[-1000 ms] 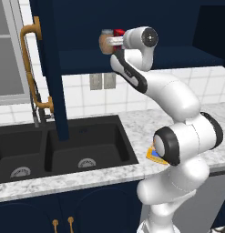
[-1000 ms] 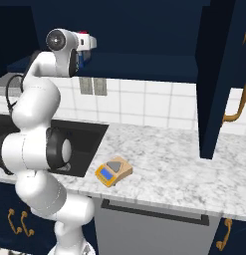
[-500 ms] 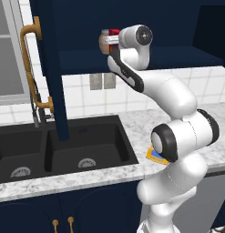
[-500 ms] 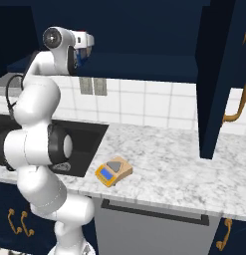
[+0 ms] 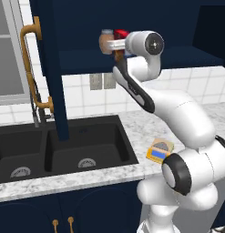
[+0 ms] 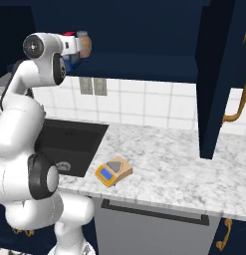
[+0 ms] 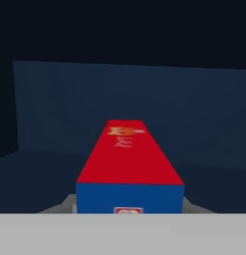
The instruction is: Pick the boxed food and place it on the digital scale for weighing, and close the cabinet.
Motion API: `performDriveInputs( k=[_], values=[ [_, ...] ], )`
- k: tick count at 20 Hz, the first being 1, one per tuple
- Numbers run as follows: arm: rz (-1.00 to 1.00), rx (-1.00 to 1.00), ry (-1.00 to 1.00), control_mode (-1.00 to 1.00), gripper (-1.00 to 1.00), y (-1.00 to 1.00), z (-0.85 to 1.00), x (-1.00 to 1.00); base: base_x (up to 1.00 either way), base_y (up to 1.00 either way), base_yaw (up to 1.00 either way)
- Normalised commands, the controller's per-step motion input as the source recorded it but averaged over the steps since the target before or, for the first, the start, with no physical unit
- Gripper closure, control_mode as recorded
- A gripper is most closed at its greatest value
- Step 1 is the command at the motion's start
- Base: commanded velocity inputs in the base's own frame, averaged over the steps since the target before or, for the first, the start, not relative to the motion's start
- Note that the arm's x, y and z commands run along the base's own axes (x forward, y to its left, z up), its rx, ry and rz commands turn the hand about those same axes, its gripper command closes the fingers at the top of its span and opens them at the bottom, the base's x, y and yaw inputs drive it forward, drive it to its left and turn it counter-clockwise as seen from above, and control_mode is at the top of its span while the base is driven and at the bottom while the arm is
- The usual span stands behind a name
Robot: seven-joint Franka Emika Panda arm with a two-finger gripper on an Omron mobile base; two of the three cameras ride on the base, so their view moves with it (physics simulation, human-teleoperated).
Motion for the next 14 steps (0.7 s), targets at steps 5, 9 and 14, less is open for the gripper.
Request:
performDriveInputs(
  k=[5,9,14],
  values=[
    [-0.09,0.0,-0.06,-1.0,1.0,0.0,0.02,-1.0,0.0,0.0,0.0],
    [-0.04,0.1,0.05,-1.0,1.0,-0.26,0.26,-1.0,0.0,0.0,0.0],
    [0.0,0.01,0.13,-1.0,1.0,-0.36,0.24,-1.0,0.0,0.0,0.0]
  ],
)
